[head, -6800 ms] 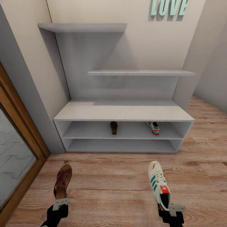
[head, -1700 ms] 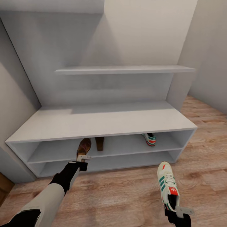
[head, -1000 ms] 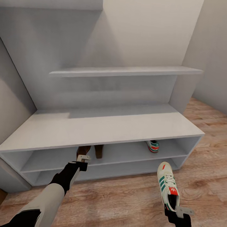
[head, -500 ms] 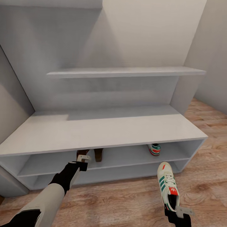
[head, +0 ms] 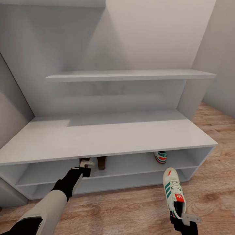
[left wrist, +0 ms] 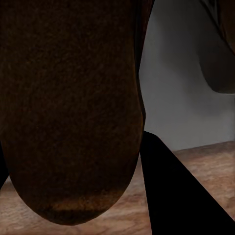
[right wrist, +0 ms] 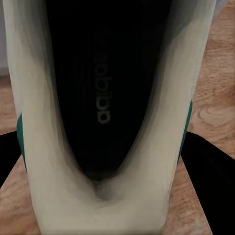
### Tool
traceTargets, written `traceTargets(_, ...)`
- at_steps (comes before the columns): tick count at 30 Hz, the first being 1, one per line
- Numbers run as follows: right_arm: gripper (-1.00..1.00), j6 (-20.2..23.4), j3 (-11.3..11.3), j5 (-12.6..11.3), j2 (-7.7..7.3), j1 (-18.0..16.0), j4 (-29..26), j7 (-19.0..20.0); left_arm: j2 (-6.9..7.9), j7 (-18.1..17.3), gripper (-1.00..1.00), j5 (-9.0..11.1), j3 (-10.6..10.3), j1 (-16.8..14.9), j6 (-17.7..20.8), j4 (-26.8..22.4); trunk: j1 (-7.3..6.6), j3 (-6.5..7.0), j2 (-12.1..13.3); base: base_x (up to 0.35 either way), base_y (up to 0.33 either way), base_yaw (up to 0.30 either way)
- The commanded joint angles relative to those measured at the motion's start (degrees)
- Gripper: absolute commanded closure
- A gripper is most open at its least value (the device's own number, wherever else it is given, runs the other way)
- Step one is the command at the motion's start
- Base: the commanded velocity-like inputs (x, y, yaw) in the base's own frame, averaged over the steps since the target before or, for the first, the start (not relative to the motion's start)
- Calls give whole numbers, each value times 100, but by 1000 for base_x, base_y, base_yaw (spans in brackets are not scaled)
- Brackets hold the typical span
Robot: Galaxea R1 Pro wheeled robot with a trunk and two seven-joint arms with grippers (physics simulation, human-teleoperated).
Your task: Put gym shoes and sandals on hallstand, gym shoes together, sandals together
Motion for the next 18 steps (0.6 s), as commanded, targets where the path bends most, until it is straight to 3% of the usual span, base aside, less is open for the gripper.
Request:
traceTargets(1, 100, -21, 14, -53, 0, -3, 3, 15, -9, -23, 100, -67, 39, 0, 26, -13, -1, -5, -2, 62, 0, 0)
traceTargets(14, 100, -21, 14, -53, 0, -3, 3, 15, 0, -41, 100, -66, 47, 3, 10, -18, -1, -5, -2, 53, 0, 0)
traceTargets(15, 100, -21, 14, -53, 0, -3, 3, 15, 1, -41, -100, -65, 49, 3, 11, -18, -1, -5, -2, 0, 0, 0)
traceTargets(18, 100, -21, 14, -53, 0, -3, 3, 15, 1, -15, -100, -67, 49, 3, 21, -18, -1, -5, -2, 0, 0, 0)
